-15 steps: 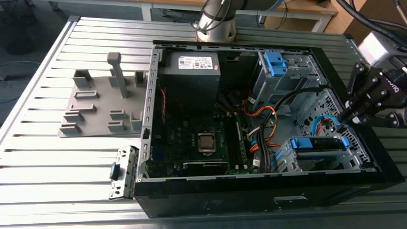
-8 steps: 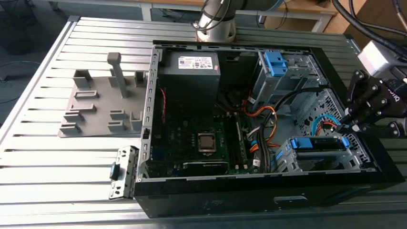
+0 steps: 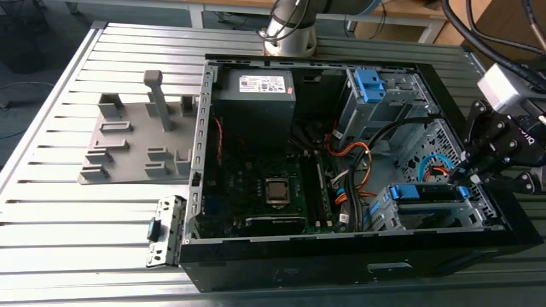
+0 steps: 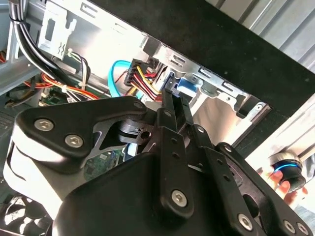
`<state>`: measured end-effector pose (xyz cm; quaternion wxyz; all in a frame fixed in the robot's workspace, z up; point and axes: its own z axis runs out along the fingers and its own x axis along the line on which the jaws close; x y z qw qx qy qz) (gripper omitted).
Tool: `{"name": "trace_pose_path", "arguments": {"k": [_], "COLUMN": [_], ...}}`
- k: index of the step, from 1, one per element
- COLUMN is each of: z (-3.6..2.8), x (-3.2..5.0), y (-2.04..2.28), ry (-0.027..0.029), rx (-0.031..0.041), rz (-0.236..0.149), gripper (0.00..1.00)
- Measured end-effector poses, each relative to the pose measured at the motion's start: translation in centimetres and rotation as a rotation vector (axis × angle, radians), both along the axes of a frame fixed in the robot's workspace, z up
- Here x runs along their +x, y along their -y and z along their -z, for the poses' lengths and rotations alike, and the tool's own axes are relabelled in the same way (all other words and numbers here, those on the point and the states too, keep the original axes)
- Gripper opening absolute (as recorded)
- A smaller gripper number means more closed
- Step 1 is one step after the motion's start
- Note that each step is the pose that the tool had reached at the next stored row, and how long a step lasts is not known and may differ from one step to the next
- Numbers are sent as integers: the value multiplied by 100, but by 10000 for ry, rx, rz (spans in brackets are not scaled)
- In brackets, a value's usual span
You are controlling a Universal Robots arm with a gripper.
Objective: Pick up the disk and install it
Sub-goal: 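Insert the first disk wire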
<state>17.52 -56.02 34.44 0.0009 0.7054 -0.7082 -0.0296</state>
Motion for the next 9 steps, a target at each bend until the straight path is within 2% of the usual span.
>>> {"name": "trace_pose_path", "arguments": {"k": [6,7,9], "z": [61,69,80], "x": [-24,-28,-34], "y": [25,25,25], "ry": [0,0,0], "rx": [7,37,150], "rz": [0,0,0], "gripper": [20,20,20]}}
